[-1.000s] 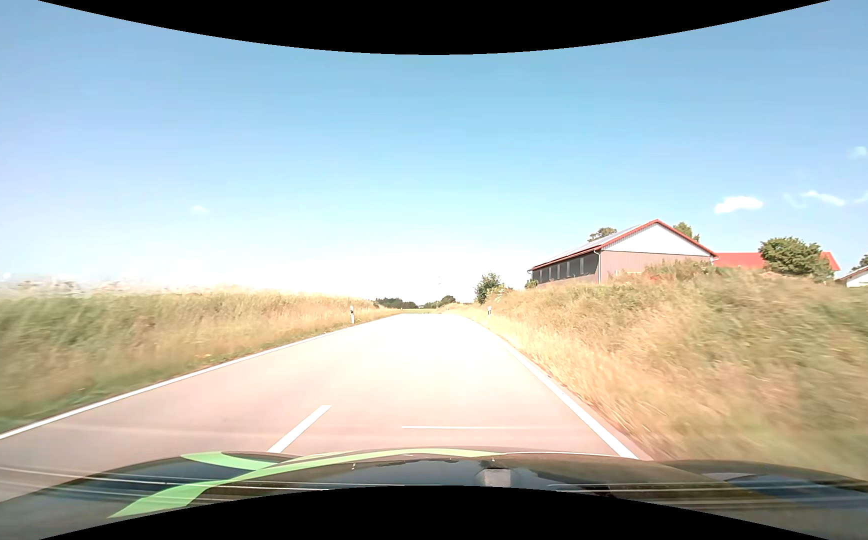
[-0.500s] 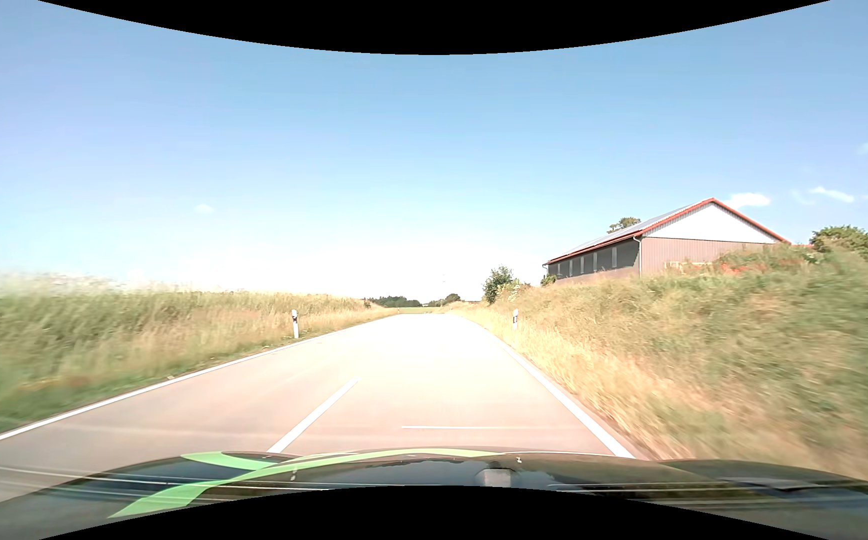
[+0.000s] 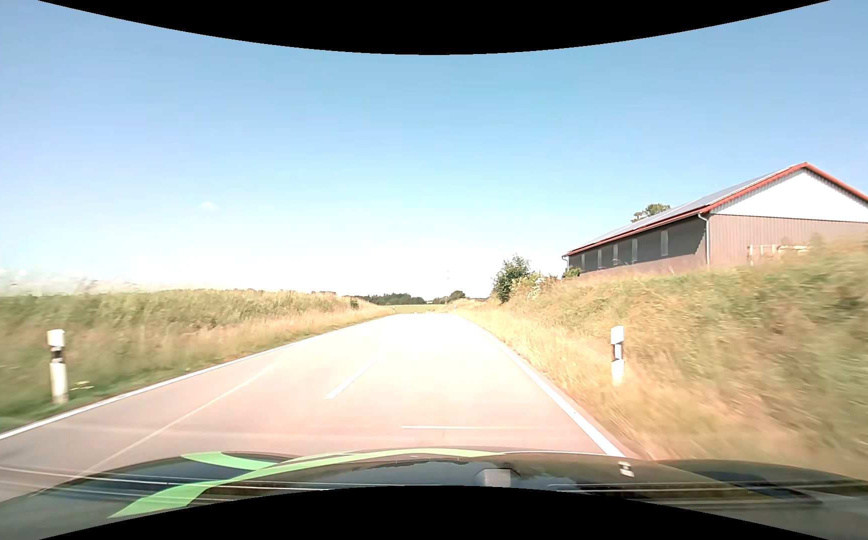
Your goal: Follow the waypoints while adhering to traffic rules and regulations
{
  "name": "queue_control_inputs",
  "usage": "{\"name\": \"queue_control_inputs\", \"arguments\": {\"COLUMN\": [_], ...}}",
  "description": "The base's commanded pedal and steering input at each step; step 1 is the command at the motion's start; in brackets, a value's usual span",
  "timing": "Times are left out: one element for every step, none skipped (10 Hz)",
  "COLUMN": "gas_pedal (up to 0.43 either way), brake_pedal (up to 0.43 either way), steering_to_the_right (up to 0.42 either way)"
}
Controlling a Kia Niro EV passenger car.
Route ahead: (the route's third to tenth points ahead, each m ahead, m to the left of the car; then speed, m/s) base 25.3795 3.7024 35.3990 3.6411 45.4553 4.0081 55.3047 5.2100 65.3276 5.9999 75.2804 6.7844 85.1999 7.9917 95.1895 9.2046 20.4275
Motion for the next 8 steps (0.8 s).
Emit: {"name": "queue_control_inputs", "arguments": {"gas_pedal": [0.268, 0.26, 0.248, 0.228, 0.22, 0.197, 0.197, 0.197], "brake_pedal": [0.0, 0.0, 0.0, 0.0, 0.0, 0.0, 0.0, 0.0], "steering_to_the_right": [-0.008, -0.01, -0.011, -0.011, -0.011, -0.011, -0.011, -0.011]}}
